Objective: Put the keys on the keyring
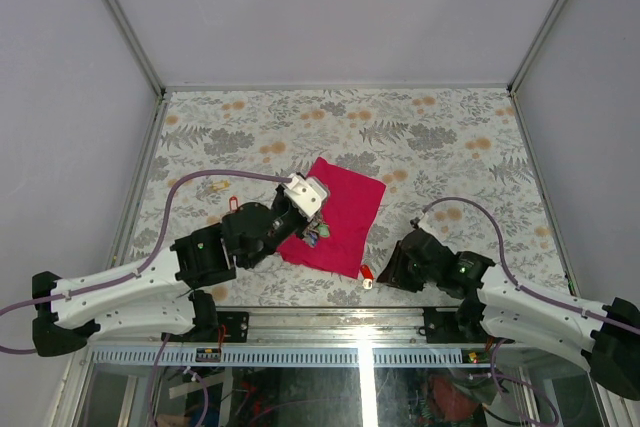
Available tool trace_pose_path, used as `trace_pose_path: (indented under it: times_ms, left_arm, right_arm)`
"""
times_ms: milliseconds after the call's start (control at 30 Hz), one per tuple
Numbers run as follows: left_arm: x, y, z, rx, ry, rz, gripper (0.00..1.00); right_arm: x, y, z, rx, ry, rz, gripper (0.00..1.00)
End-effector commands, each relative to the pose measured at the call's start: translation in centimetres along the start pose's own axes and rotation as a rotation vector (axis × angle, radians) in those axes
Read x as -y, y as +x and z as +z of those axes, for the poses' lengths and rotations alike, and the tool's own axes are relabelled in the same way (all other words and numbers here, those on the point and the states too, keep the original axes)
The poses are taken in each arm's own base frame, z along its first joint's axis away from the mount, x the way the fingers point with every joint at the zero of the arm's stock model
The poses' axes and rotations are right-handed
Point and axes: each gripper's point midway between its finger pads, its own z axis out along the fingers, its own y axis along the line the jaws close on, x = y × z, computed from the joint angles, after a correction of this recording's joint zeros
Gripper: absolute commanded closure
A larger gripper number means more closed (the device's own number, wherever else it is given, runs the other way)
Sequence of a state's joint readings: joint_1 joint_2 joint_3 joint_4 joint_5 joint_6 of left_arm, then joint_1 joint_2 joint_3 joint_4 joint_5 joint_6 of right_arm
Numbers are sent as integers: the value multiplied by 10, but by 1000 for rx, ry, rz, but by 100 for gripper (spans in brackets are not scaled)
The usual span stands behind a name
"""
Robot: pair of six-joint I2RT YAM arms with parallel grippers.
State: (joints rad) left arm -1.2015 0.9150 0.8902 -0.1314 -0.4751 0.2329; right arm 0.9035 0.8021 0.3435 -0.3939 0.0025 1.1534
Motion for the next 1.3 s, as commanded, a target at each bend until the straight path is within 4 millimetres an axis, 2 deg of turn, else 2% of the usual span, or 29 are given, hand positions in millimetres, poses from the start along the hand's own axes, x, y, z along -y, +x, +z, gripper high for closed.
trace_pose_path:
  times_ms: [0, 367, 700, 1100, 1200, 1267]
  left_arm:
    - [-4, -11, 2, 42, -12, -20, 100]
    - [-7, -8, 5, 33, -19, -16, 100]
    - [-7, -7, 6, 26, -12, -17, 100]
    - [-9, -4, 7, 17, -20, -13, 100]
    - [-10, -4, 8, 17, -20, -16, 100]
    - [-10, -4, 7, 18, -20, -16, 100]
  right_arm:
    - [-27, -11, 7, 60, -96, 105, 61]
    - [-17, -5, 19, 60, -78, 157, 62]
    - [-17, -3, 26, 52, -78, 157, 70]
    - [-18, -4, 29, 53, -74, 155, 90]
    - [-18, -7, 26, 67, -71, 139, 99]
    - [-20, -13, 21, 90, -66, 109, 100]
